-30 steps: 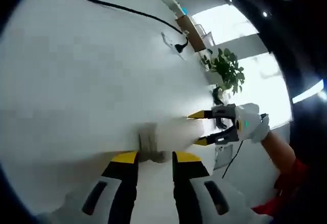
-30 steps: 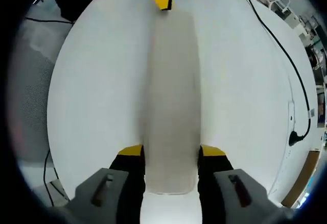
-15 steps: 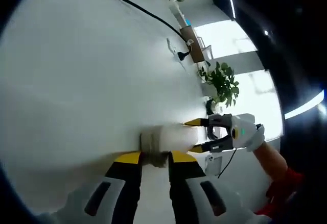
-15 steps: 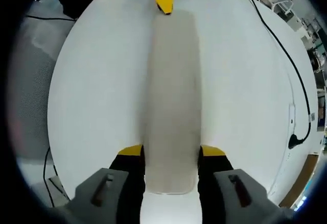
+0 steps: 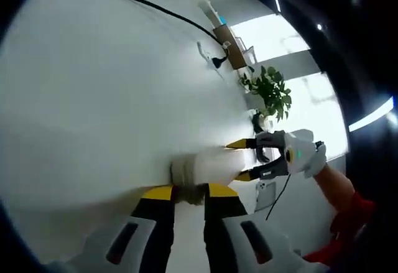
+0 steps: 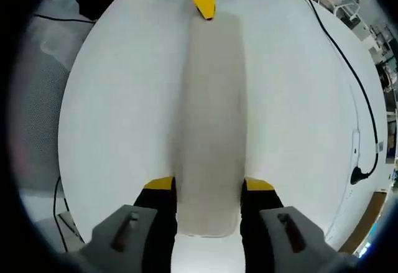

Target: Arrange the utensils inside the cutlery case until each visible utensil rests in its matching compartment.

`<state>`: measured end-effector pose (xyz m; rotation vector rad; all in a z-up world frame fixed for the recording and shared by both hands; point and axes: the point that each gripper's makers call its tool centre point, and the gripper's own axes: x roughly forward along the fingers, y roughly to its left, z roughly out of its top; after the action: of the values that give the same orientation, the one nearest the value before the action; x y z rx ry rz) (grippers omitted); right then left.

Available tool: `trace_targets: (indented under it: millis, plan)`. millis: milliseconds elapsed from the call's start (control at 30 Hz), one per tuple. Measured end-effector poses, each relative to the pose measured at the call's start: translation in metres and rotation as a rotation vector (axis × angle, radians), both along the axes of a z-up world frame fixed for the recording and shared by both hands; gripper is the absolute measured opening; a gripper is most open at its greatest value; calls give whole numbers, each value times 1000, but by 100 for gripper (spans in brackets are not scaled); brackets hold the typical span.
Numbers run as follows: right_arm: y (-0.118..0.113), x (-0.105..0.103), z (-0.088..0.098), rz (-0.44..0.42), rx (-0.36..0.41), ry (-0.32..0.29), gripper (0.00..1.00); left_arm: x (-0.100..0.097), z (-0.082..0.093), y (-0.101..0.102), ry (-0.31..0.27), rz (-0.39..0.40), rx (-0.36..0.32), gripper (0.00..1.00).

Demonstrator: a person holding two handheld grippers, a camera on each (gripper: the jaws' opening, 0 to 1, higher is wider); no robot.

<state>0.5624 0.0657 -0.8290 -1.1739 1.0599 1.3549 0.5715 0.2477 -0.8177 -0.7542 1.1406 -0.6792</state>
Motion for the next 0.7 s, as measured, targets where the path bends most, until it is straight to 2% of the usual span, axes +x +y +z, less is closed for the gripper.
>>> trace_targets:
  millis: [200,233,267,300,333,433,533,600,667,700]
  plan:
    - [0,0,0,0,-19,-5,37,0,1,2,4,47,-55,13]
    - [0,0,0,1,-19,-6,37,1,2,3,-6,53,-65,11]
    - [0,0,0,-7,-15,-2,37,7,11,7,-27,78,-109,5]
    - [0,0,0,-6,-17,-1,37,5,8,9,4,81,-102,4]
    - [1,0,-1,-1,-26,-2,38,6,6,6,4,78,-103,4]
    - [1,0,-1,-2,-42,-4,38,10,8,5,-21,55,-80,5]
    - [1,-1,-1,-8,-53,-9,39,-1,5,0,-49,57,-74,6]
    - [1,-1,0,0,-56,-16,39,-2,6,-2,-49,59,-74,7]
    - [4,0,1,65,-49,-35,40,-7,10,-7,-11,78,-95,8]
    - [5,-4,0,49,-56,-24,40,-5,10,-5,-43,63,-86,9]
